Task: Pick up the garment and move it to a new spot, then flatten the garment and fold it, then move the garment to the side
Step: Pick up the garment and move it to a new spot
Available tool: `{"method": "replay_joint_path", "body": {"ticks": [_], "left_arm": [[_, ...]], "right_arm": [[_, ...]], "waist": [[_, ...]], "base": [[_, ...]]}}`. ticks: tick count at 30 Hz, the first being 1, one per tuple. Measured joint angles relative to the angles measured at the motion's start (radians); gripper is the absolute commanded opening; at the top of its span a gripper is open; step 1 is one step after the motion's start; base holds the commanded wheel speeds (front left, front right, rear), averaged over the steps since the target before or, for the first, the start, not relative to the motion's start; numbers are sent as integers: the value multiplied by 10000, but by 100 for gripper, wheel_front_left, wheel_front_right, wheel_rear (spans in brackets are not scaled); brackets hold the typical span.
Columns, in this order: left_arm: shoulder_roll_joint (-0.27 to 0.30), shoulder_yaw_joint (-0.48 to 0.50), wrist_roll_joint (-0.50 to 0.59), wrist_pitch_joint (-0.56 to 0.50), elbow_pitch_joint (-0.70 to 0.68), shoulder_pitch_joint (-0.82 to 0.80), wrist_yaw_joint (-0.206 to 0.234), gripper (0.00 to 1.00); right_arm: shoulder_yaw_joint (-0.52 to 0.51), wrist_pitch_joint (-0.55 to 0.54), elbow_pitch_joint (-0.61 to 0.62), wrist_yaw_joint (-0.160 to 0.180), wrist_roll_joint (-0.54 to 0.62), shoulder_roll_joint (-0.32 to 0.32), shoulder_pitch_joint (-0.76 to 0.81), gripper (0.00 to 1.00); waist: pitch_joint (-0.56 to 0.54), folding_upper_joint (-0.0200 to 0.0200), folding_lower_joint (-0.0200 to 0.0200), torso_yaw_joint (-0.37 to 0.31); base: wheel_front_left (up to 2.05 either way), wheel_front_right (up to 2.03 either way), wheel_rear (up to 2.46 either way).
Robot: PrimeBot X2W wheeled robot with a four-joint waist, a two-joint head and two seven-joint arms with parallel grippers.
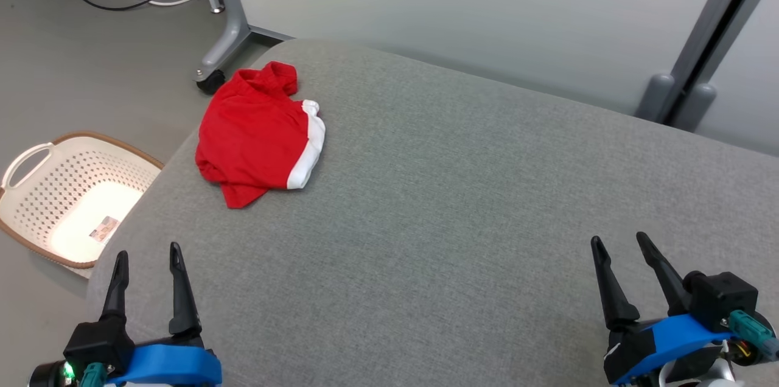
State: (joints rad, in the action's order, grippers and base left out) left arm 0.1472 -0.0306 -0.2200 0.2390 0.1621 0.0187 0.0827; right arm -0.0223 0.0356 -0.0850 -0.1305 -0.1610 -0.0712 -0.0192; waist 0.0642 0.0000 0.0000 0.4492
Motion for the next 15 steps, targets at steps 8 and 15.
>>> {"method": "replay_joint_path", "body": {"ticks": [8,15], "left_arm": [[370,182,-138,-155,102,-1647,-127,100],[1039,736,-637,-368,1296,-4209,-360,100]], "right_arm": [[-151,-249,477,0,109,-322,-232,100],[-426,-671,1440,0,268,-765,-589,100]], "waist": [[596,0,0,-634],[1688,0,1,-1476]], "base": [[0,0,0],[0,0,0]]}}
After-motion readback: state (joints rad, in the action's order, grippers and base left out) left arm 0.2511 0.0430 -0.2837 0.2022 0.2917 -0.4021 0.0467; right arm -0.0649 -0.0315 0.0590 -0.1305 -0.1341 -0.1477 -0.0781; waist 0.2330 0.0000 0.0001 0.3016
